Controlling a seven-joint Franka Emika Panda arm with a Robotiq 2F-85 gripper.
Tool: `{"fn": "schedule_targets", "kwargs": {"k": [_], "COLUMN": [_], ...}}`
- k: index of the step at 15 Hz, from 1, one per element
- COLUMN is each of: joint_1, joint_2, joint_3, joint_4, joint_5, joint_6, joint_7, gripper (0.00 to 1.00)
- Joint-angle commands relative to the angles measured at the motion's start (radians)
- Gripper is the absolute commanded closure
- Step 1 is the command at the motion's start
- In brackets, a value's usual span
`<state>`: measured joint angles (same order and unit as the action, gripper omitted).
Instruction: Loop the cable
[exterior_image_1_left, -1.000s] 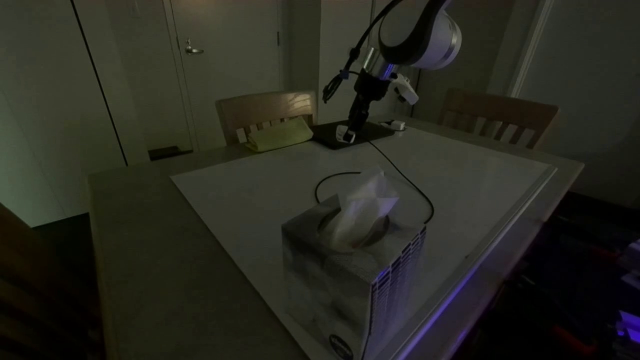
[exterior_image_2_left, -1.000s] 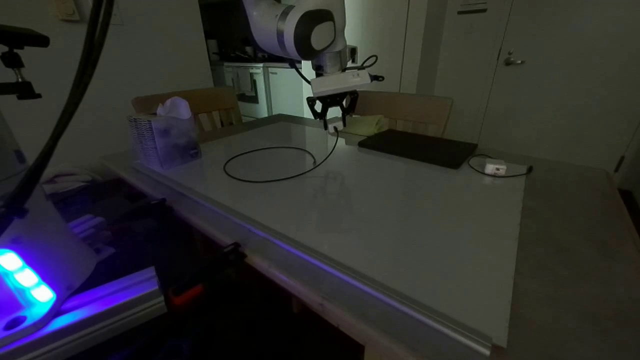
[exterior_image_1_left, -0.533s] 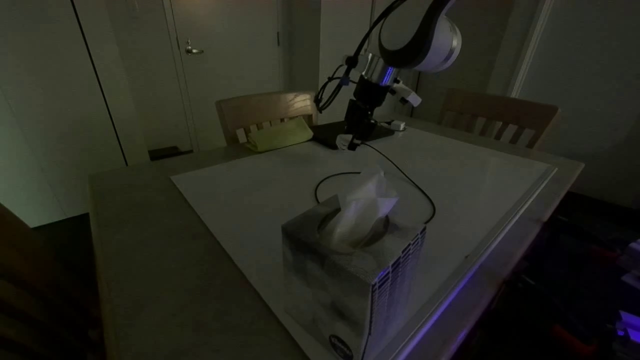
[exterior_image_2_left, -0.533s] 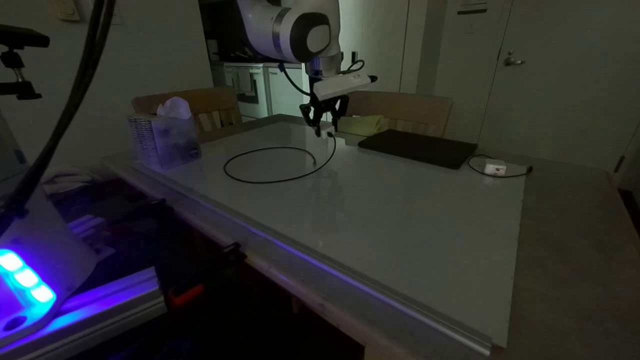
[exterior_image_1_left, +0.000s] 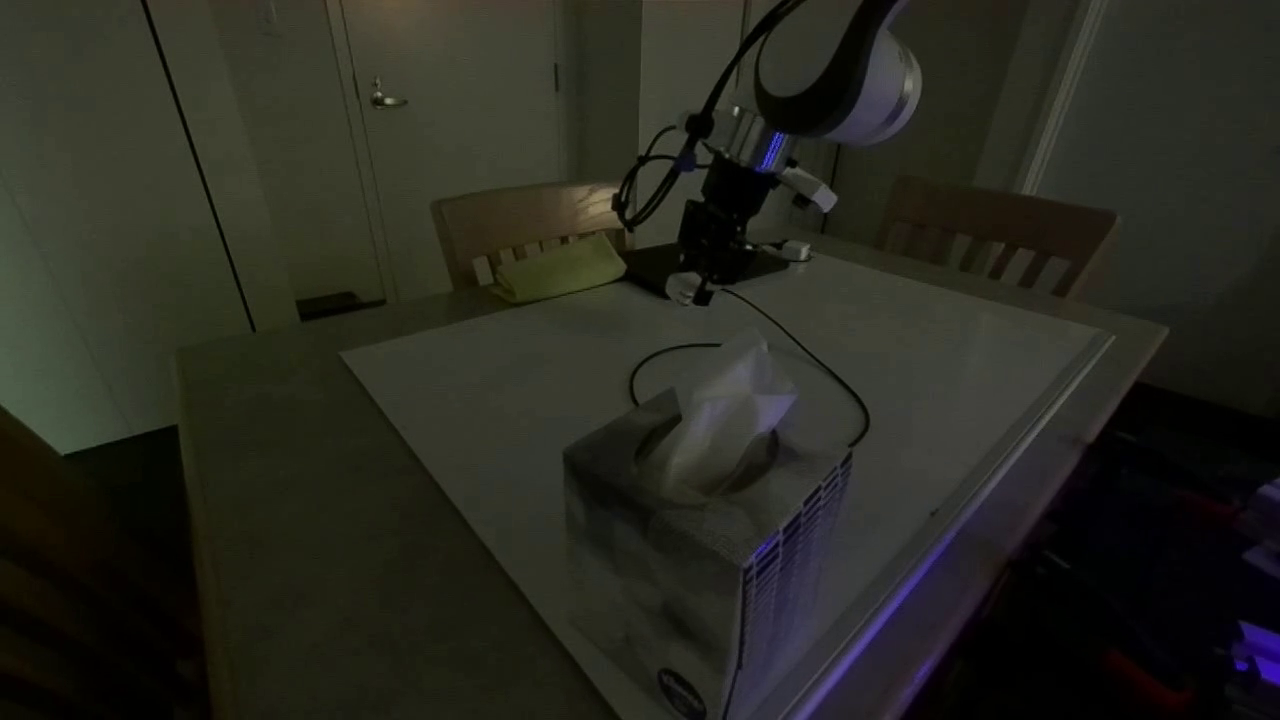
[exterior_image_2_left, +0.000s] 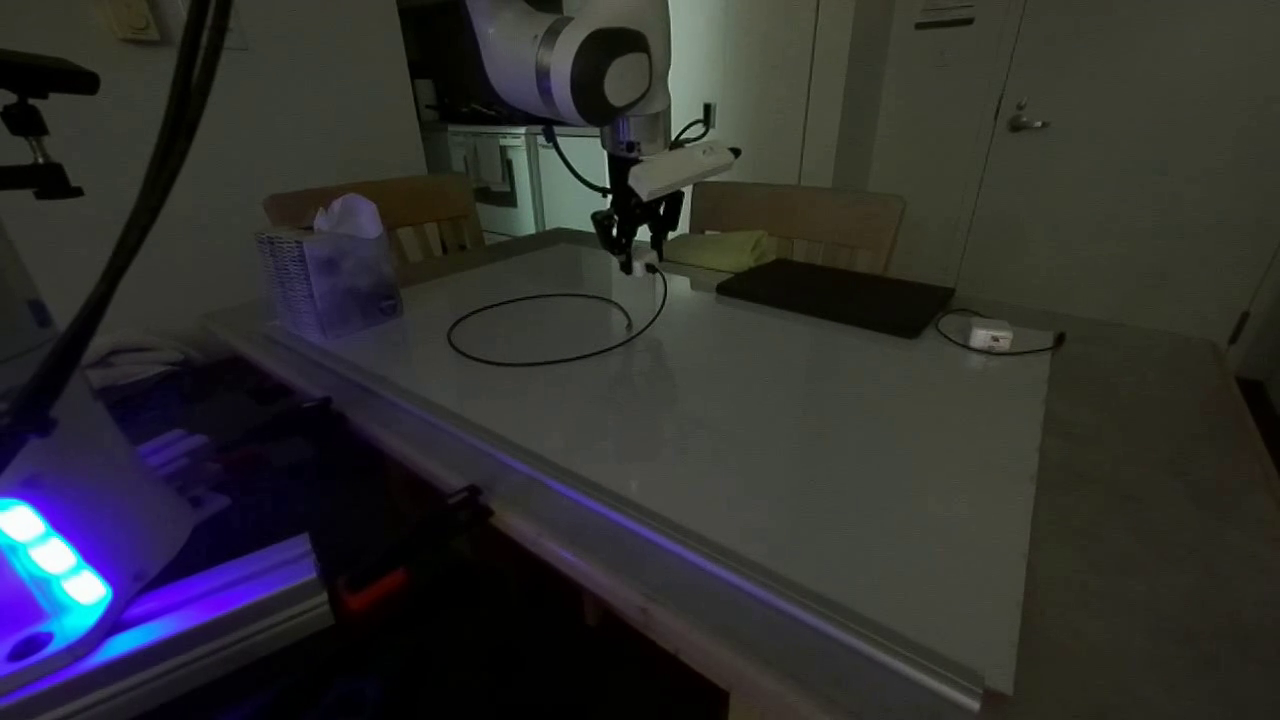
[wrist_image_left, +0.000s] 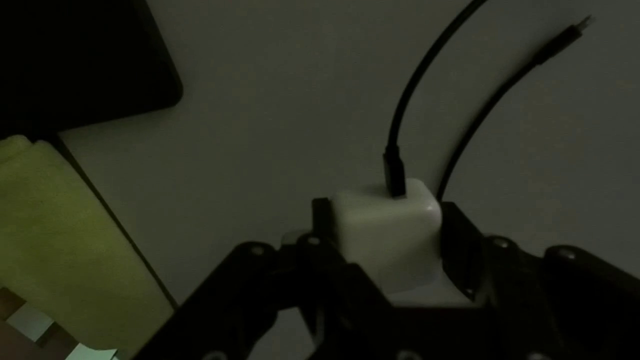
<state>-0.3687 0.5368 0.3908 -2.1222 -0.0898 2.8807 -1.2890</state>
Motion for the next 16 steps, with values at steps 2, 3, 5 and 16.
{"fn": "schedule_targets", "kwargs": {"k": [2,3,5,16], "joint_1": [-0.044,-0.051,-0.065,0.068], "joint_2": [0.035,0.041,0.051,0.077], "joint_3": [0.075,0.091,0.115,-0.057], "joint_4": [0.020,0.027,0.044,0.208], "joint_5": [0.027,0.030,0.039,0.114], "joint_6": [-0.023,-0.045,-0.092,-0.182], "joint_7": [-0.216,-0.270,-0.383,-0.715], "gripper": [0.71,0.71,0.71,0.71]}}
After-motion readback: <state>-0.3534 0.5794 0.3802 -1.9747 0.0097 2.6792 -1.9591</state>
